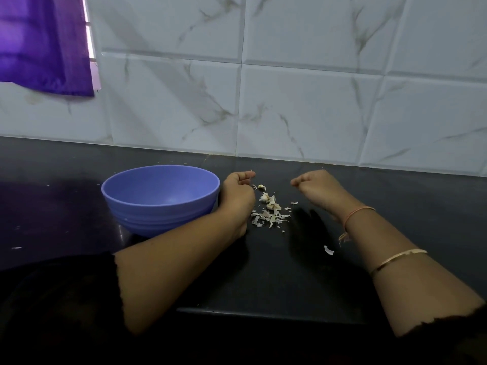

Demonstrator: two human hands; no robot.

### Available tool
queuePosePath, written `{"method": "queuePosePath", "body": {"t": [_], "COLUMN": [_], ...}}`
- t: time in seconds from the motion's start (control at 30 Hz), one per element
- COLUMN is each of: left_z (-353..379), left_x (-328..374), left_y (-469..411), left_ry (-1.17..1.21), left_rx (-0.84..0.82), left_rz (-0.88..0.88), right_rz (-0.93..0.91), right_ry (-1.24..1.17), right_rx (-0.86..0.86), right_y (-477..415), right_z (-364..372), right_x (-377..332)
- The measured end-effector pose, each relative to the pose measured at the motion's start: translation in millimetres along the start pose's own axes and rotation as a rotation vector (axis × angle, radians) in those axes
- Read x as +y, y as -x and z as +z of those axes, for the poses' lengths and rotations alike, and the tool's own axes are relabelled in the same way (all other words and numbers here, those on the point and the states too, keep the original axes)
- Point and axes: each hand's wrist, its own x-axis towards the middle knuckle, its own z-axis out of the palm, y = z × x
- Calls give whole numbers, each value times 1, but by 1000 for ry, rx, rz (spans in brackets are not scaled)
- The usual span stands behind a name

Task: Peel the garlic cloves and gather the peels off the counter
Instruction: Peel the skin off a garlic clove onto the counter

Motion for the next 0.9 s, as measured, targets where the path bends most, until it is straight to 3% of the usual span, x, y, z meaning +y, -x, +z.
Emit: {"method": "queuePosePath", "body": {"t": [0.13,0.27,0.4,0.57,0.73,0.9], "left_z": [-1,-1,-2,-3,-2,-2], "left_x": [2,4,6,7,6,3], "left_y": [3,4,6,6,4,2], "left_ry": [-14,6,17,38,22,27], "left_rx": [28,37,33,25,40,37], "left_rz": [-7,-20,-30,-49,-46,-39], "right_rz": [5,-14,-49,-139,-178,-263], "right_ry": [108,-278,-143,-297,-89,-46], "right_rx": [-288,-197,-229,-219,-533,-435], "right_y": [4,3,0,0,6,5], "right_z": [12,18,21,22,18,9], "right_x": [-2,-3,0,2,2,2]}}
